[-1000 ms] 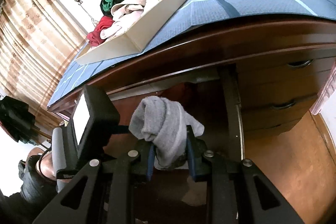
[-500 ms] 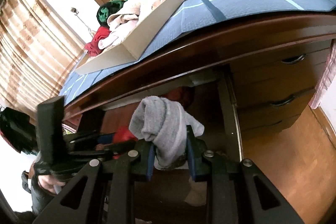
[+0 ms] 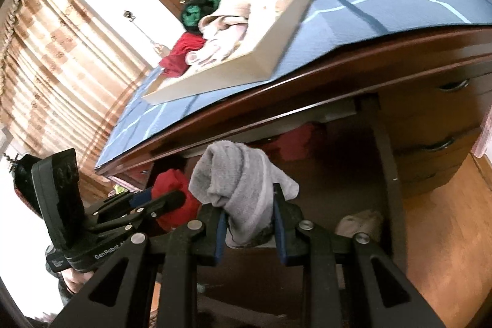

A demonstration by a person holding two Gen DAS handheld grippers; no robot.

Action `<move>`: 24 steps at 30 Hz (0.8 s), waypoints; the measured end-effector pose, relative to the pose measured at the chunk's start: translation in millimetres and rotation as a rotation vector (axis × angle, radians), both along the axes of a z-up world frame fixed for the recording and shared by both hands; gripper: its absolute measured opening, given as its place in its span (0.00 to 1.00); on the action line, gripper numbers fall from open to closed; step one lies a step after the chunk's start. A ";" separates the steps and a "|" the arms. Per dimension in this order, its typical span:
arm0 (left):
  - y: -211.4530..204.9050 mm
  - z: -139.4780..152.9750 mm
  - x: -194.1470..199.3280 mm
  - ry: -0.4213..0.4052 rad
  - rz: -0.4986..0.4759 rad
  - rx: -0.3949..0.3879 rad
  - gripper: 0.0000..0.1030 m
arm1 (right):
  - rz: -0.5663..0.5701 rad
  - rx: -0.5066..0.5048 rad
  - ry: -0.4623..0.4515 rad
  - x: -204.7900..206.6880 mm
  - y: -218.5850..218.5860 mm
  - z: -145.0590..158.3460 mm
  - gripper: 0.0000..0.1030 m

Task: Take underwear out of drawer
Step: 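Lift both held socks out of the drawer and carry them over the tray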

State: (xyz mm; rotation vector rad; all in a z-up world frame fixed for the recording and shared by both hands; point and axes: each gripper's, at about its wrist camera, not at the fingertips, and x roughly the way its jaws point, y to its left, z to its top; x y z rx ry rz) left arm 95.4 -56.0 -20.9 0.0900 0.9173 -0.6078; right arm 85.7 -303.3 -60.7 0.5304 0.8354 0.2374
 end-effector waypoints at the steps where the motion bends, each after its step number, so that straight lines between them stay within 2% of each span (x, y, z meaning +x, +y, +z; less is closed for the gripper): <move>1: 2.9 3.1 -1.9 -0.008 0.004 -0.004 0.31 | 0.008 0.000 -0.003 -0.6 4.1 2.2 0.27; 12: 44.1 29.0 -11.8 -0.068 0.071 -0.064 0.31 | 0.100 0.013 -0.053 -1.3 42.3 28.9 0.27; 24: 76.9 59.1 -5.0 -0.151 0.150 -0.089 0.31 | 0.207 0.060 -0.111 28.4 85.8 57.1 0.27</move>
